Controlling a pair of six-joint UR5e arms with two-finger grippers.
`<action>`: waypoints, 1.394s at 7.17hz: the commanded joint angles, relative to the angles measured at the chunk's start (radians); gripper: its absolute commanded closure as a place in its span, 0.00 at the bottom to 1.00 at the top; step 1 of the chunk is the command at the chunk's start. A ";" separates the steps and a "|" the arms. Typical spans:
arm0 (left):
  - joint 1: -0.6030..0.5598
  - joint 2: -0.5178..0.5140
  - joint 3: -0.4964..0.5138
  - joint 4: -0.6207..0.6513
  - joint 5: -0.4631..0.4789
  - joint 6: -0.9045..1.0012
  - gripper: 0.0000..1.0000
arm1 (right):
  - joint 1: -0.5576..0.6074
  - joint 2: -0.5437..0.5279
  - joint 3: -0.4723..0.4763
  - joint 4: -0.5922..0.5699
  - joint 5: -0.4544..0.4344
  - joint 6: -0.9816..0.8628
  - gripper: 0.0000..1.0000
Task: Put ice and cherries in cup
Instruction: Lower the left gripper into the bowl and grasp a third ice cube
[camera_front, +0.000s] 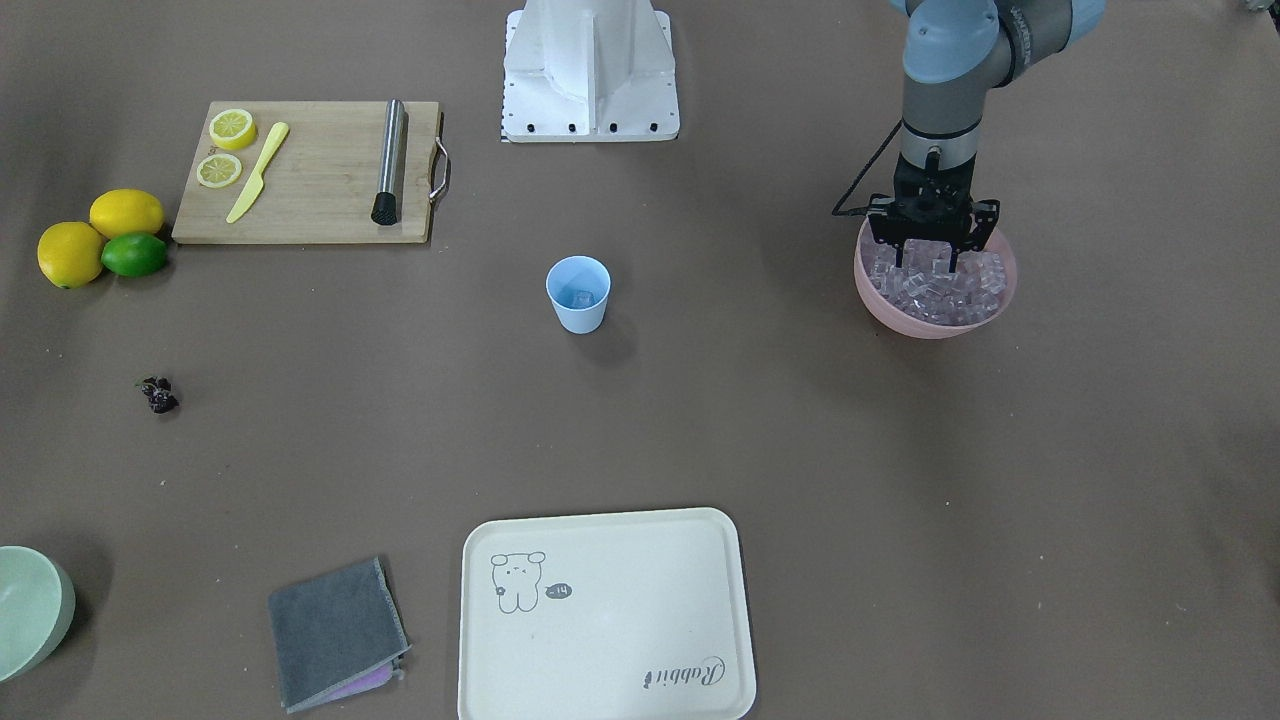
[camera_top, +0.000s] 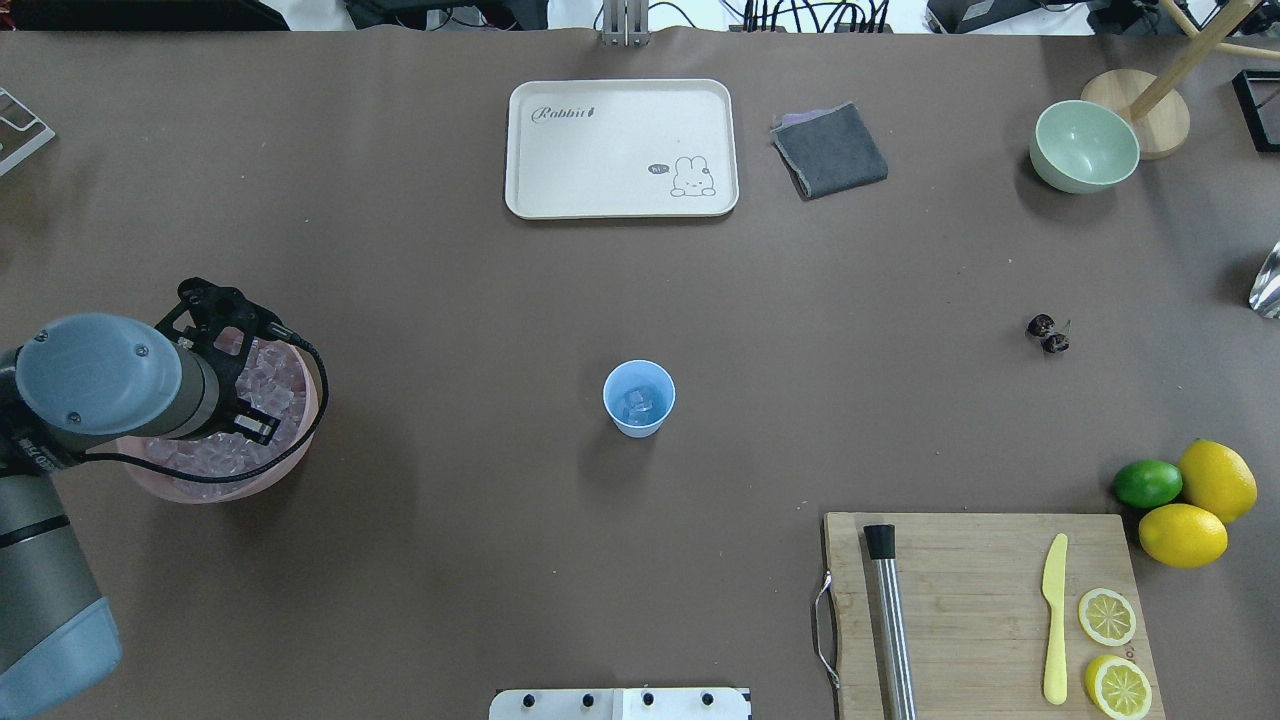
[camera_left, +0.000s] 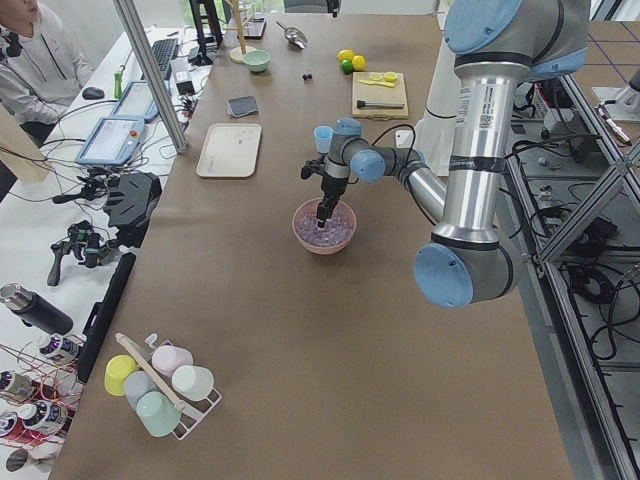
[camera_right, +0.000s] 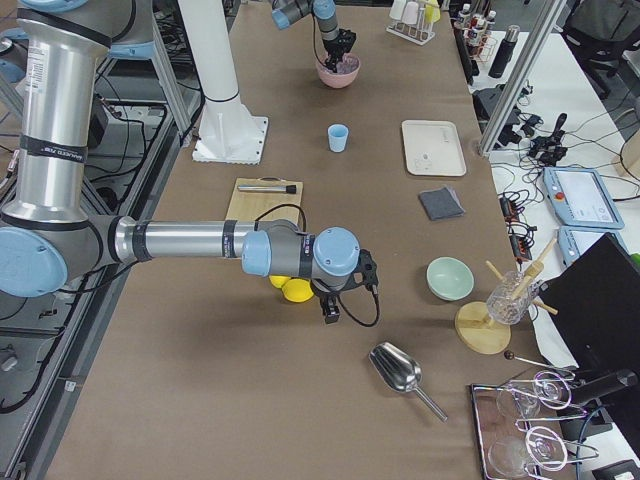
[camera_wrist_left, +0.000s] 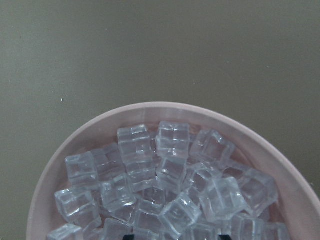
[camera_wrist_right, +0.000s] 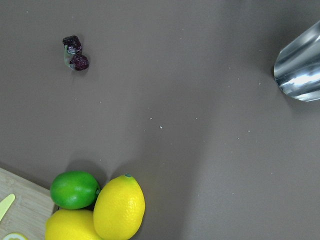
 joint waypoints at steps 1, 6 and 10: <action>-0.001 0.022 0.007 -0.002 0.001 0.004 0.46 | 0.000 -0.001 0.000 0.000 0.000 0.000 0.01; -0.001 0.021 0.030 0.000 -0.002 -0.011 0.43 | 0.000 -0.002 0.000 0.000 0.006 0.001 0.01; -0.001 0.021 0.038 0.000 -0.003 -0.011 0.92 | 0.000 -0.002 0.000 0.000 0.011 0.001 0.01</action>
